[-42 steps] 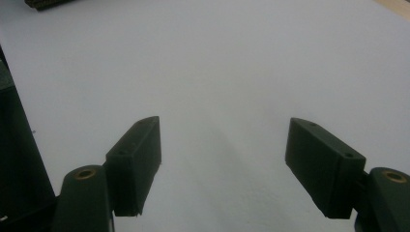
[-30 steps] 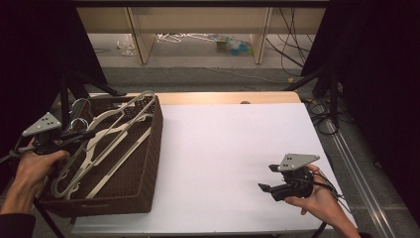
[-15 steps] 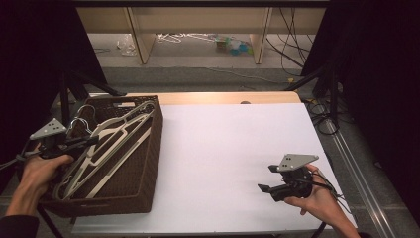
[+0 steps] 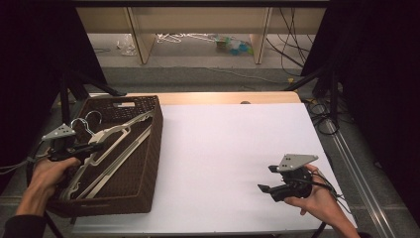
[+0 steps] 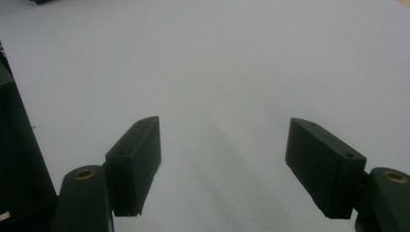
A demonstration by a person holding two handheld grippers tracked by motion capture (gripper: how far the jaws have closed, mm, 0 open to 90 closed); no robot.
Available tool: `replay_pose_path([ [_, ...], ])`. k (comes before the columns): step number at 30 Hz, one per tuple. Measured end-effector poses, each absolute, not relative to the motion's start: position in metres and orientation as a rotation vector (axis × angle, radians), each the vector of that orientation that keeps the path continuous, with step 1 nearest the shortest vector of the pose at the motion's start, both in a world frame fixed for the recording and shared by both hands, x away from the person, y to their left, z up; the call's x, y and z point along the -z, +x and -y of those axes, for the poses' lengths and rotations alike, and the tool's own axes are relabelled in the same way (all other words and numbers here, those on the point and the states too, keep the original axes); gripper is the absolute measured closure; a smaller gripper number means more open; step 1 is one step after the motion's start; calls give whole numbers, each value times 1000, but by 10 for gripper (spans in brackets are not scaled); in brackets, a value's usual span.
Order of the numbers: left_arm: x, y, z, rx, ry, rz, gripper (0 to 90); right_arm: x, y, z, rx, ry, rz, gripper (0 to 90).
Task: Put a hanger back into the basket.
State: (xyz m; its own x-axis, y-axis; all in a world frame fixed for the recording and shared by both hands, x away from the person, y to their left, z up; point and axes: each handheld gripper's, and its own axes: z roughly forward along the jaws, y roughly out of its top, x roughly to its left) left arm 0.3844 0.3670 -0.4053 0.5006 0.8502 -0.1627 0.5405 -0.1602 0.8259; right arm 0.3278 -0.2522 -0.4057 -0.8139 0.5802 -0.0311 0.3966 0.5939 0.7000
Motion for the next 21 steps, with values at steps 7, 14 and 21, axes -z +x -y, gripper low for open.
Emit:
replay_pose_path([
  [7, 406, 386, -370, -459, 1823, -1225, 843, 406, 328, 252, -1035, 803, -2567, 294],
  [14, 408, 389, -373, -533, 1843, -1307, 819, 406, 328, 252, -1035, 801, -2567, 293],
  [21, 412, 394, -379, -582, 1862, -1381, 792, 406, 328, 252, -1034, 800, -2566, 294],
])
